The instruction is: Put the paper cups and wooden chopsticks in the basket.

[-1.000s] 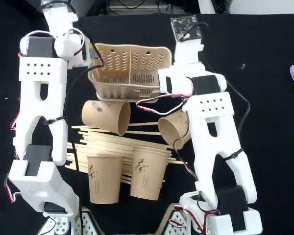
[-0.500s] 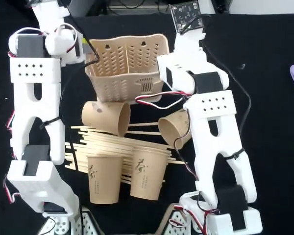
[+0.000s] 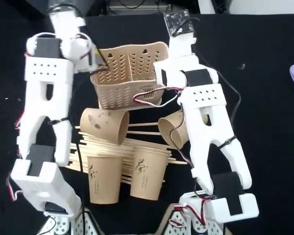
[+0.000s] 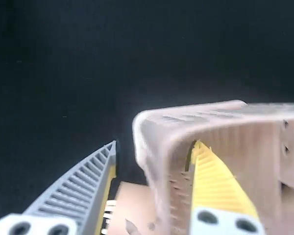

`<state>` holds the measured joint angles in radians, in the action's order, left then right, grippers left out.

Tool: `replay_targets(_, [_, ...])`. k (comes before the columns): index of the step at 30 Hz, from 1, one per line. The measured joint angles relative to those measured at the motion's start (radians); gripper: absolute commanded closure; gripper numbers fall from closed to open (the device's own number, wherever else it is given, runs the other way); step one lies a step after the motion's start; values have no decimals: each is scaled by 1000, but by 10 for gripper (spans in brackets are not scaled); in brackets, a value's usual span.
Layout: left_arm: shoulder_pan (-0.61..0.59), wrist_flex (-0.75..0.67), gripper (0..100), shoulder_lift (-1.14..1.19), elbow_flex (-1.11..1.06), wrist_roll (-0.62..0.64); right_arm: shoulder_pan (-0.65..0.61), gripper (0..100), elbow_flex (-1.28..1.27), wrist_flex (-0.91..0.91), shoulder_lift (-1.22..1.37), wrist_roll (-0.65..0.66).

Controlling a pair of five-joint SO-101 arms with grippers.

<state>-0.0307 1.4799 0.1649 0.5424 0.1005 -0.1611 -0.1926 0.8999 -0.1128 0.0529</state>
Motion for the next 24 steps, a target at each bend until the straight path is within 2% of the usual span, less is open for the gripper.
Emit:
replay_targets(5, [51, 17, 754, 2, 21, 0, -8, 743, 20, 0, 0, -15])
replay_targets(14, [51, 17, 757, 2, 137, 0, -9, 743, 104, -26, 2, -178])
replay_targets(24, [49, 115, 758, 2, 262, 0, -9, 744, 130, 41, -40, -193])
